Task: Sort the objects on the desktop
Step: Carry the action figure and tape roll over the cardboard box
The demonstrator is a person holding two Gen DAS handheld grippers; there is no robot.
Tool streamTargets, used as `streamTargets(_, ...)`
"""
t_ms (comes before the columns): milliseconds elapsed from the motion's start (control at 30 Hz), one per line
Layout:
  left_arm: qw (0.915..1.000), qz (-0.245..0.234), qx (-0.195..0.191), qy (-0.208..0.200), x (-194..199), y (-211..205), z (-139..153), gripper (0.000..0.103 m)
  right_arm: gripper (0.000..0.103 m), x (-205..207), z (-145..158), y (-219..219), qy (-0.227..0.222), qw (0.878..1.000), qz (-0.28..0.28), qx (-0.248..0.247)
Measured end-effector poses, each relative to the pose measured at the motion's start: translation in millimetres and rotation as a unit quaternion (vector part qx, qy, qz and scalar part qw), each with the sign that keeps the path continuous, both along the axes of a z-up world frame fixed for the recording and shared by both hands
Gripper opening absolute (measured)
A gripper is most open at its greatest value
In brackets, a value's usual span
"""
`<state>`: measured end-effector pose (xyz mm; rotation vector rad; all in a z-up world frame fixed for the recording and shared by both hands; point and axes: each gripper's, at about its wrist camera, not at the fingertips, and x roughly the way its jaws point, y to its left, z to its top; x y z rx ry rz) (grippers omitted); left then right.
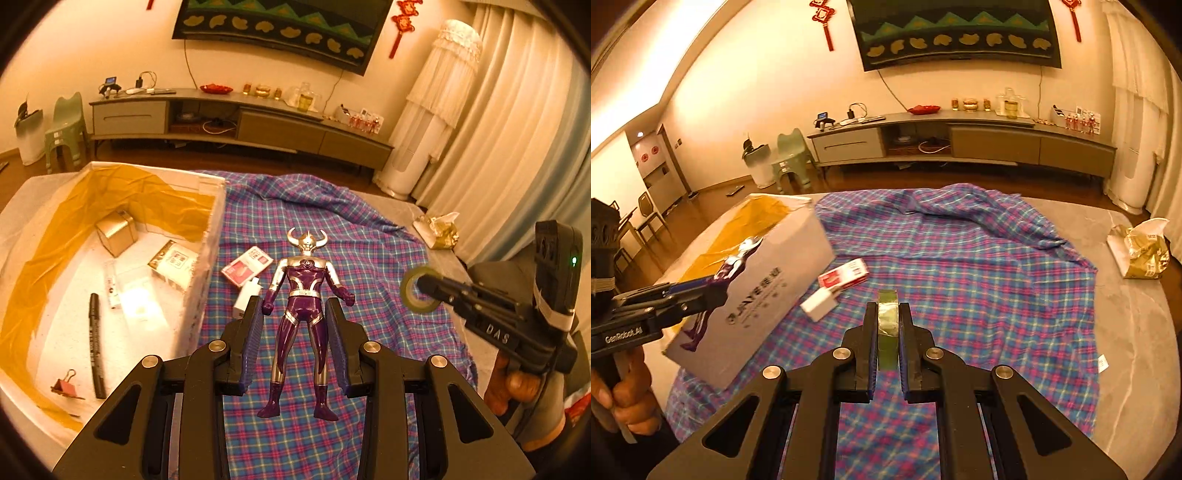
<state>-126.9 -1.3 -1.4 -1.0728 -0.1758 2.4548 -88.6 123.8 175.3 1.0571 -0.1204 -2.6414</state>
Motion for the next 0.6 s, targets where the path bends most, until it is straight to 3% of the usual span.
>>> streamTargets(600,0.9985,0.025,0.041,0.024,16,-68,26,0.035,0.011,27,51,-95,0.026,0.998,0.055,0.021)
